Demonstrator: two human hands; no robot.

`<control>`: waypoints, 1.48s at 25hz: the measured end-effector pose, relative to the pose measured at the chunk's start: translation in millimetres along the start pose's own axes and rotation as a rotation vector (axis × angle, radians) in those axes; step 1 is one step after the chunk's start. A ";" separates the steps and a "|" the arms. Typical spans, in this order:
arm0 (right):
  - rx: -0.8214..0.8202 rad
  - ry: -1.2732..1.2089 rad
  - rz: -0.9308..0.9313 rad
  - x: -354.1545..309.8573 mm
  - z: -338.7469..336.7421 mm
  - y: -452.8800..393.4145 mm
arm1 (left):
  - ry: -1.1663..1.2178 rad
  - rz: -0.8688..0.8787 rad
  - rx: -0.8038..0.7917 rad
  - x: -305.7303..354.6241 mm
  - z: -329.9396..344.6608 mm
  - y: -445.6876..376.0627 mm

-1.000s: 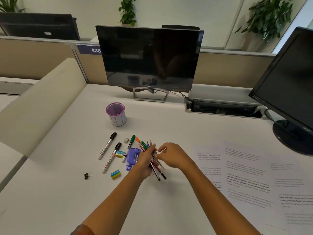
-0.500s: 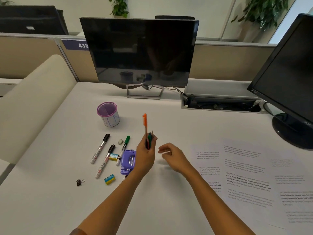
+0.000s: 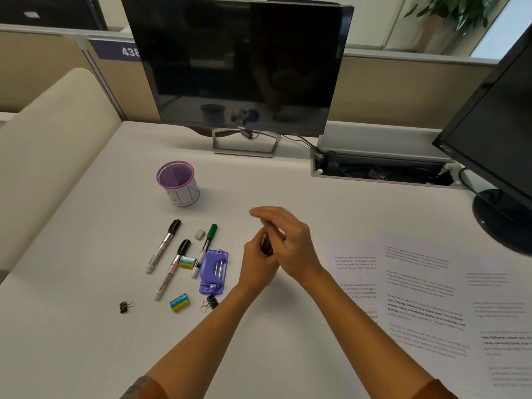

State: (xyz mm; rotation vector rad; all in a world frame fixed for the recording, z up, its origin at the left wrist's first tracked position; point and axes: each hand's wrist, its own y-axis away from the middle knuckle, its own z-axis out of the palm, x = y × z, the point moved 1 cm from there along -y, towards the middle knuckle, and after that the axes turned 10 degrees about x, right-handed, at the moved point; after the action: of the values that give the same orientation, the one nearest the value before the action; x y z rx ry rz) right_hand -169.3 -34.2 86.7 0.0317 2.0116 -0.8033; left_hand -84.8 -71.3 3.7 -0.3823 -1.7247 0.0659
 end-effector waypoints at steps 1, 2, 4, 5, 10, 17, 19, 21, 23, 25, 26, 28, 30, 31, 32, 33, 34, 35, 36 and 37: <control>-0.060 0.038 -0.024 3.1 3.7 7.0 | -0.056 -0.115 0.008 0.6 7.0 3.9; -0.106 0.078 -0.046 6.0 6.6 13.2 | 0.033 -0.263 0.013 4.7 -0.6 12.4; -0.084 0.110 -0.001 11.3 9.1 22.7 | -0.067 -0.270 0.009 -0.6 -5.5 12.6; -0.012 0.085 0.075 13.1 8.0 26.0 | -0.156 -0.106 0.041 -1.1 -0.9 4.2; 0.332 -0.069 0.309 31.3 0.3 42.2 | 0.091 0.005 0.117 8.4 -6.2 -6.2; 0.330 -0.020 0.378 56.0 2.9 72.4 | 0.046 -0.225 0.109 -15.1 -11.4 14.8; 0.323 -0.012 0.398 59.4 4.2 74.9 | 0.049 -0.179 0.120 -11.6 -13.3 12.9; 0.311 -0.009 0.417 62.1 6.6 76.5 | 0.041 -0.137 0.111 -14.1 -15.7 12.0; 0.295 -0.010 0.435 64.6 9.7 77.8 | 0.031 -0.143 0.080 -20.7 -17.3 18.0; 0.282 -0.006 0.451 67.8 15.2 79.2 | 0.021 -0.170 0.013 -26.5 -15.8 23.9; 0.284 -0.007 0.474 69.8 18.2 80.0 | 0.012 -0.181 -0.024 -27.5 -14.9 24.9; 0.311 -0.019 0.523 73.1 25.0 81.1 | 0.000 -0.187 -0.051 -26.4 -16.4 23.4; 0.326 0.005 0.544 74.9 31.6 79.8 | -0.025 -0.173 -0.022 -20.0 -23.2 18.0; 0.315 0.025 0.548 75.4 35.1 78.4 | -0.051 -0.152 -0.002 -15.0 -29.6 13.5; 0.296 0.043 0.555 75.6 39.0 77.4 | -0.098 -0.131 0.016 -10.3 -38.9 7.8; 0.277 0.064 0.560 75.9 42.9 76.9 | -0.155 -0.114 0.025 -6.9 -50.9 1.2; 0.261 0.103 0.559 76.7 46.0 77.3 | -0.222 -0.098 0.032 -4.7 -65.0 -6.6; 0.243 0.163 0.547 77.5 48.5 77.8 | -0.278 -0.094 0.041 -5.6 -81.1 -15.3; 0.219 0.233 0.527 77.8 51.3 78.5 | -0.328 -0.106 0.057 -8.1 -100.2 -24.3; 0.197 0.295 0.506 77.8 53.3 79.3 | -0.391 -0.131 0.074 -12.1 -120.9 -33.2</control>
State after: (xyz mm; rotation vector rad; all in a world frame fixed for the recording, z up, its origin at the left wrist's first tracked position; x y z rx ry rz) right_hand -146.3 -23.5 -33.8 0.7801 2.0534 -0.6882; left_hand 26.6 -126.5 24.2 -0.2087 -2.1222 0.1145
